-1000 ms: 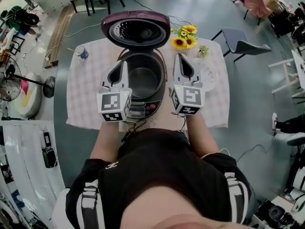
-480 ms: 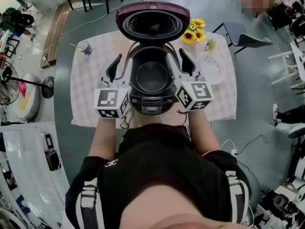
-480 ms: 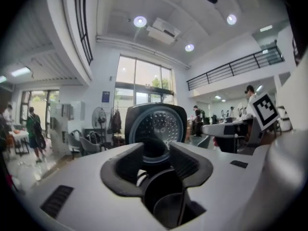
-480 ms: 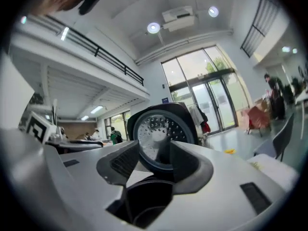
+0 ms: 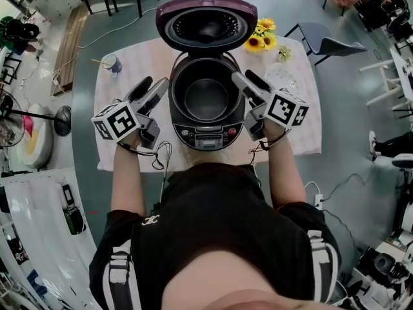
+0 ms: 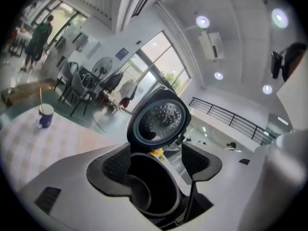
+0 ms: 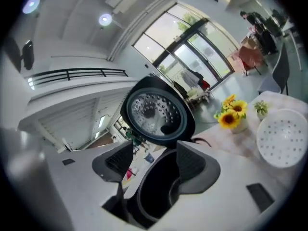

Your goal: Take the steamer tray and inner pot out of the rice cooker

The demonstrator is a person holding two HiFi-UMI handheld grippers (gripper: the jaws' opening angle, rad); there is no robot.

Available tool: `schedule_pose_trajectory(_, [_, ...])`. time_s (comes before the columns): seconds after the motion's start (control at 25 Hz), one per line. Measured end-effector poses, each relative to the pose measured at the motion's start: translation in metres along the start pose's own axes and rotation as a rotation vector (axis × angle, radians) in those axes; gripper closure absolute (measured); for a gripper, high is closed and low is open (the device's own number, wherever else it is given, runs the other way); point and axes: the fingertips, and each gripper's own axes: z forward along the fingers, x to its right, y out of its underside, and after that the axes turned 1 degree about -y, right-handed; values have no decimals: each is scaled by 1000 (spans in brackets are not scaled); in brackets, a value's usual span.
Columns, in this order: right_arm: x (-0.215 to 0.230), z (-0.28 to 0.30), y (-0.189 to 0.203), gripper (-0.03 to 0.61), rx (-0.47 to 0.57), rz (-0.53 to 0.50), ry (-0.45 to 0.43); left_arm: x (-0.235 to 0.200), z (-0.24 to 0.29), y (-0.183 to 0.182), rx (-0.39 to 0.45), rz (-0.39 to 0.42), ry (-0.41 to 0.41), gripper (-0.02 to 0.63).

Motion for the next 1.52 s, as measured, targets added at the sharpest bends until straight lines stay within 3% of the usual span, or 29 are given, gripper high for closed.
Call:
schedule_pose_trajectory(0.24, [33,-6,34,316,-177,264,-22,-10,1,33,-169,-266,128,302])
schedule_pose_trajectory(0.36, [47,-11,47,316,-237,308,-32,-5,5,51,-245,-384,223,302])
schedule_pose_trajectory(0.76, [68,-13,89,319,-371,465,-22,-27,6,85,-352,-711,313,313])
schedule_pose_trajectory(0.92, [72,-15,100,319,-390,530,-21,-29,6,95,-386,-757,330,331])
schedule_pose_trajectory(1.32, [80,-10,101,334,-361,621,-44,-34,17,117,-456,-754,293,336])
schedule_pose_trajectory(1.52, [79,-5,102,358,-390,601,-48,-35,21,119,-467,-770,287,360])
